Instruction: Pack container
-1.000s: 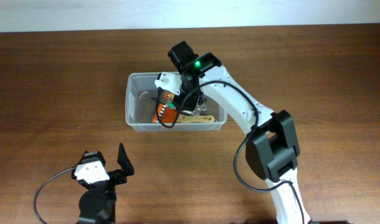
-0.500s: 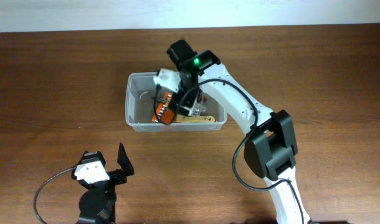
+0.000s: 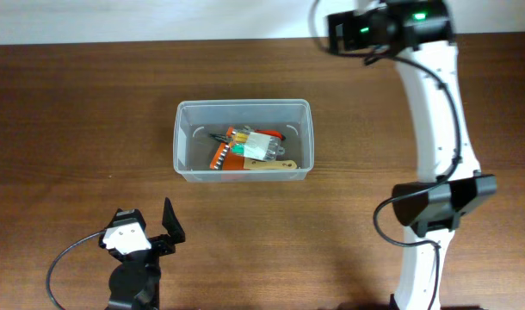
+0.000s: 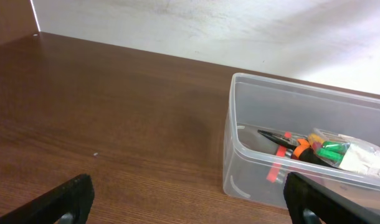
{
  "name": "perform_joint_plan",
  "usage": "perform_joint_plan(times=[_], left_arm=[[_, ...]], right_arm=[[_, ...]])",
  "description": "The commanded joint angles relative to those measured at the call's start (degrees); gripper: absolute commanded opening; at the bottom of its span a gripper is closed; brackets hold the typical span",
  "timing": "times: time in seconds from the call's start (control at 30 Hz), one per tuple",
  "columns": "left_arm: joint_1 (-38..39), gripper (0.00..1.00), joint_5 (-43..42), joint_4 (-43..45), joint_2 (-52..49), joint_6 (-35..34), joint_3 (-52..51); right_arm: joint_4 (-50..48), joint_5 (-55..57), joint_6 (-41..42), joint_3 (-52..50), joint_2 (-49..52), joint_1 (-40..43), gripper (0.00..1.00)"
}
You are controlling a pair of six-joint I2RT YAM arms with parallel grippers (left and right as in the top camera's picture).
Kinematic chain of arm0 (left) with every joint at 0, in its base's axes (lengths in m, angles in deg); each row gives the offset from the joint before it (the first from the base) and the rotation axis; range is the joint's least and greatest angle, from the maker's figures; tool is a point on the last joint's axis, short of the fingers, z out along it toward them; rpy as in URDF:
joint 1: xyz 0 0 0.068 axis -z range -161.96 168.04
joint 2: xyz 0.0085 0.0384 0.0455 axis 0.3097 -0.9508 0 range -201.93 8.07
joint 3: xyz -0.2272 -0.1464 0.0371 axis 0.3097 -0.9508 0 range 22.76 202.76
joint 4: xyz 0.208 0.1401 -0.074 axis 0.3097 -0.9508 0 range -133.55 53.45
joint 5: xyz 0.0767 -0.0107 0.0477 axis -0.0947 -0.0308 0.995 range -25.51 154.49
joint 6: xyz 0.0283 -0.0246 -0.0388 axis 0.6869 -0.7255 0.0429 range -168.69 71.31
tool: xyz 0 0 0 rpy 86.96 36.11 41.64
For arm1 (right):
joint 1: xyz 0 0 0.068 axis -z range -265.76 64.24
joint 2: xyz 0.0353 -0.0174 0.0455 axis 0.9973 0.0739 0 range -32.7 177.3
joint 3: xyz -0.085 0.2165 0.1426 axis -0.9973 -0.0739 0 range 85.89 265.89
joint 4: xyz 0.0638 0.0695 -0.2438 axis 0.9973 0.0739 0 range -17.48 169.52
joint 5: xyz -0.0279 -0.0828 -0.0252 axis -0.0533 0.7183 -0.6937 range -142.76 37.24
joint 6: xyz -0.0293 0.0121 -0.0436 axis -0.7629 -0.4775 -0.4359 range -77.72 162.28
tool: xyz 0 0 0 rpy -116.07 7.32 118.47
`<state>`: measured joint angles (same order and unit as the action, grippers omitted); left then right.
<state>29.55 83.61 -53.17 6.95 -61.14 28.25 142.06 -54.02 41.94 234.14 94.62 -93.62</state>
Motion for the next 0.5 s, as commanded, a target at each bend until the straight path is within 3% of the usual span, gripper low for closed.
perform_joint_plan(times=[0.0,0.47], left_arm=[[0.24,0.99,0.2,-0.09,0.35,0.5,-0.17],[0.24,0.99,0.2,-0.09,0.35,0.5,-0.17]], right_arm=[[0.17,0.48,2.56,0.81,-0.59,1.6,0.99],[0.15,0.46,2.56,0.81,-0.57,4.9,0.99]])
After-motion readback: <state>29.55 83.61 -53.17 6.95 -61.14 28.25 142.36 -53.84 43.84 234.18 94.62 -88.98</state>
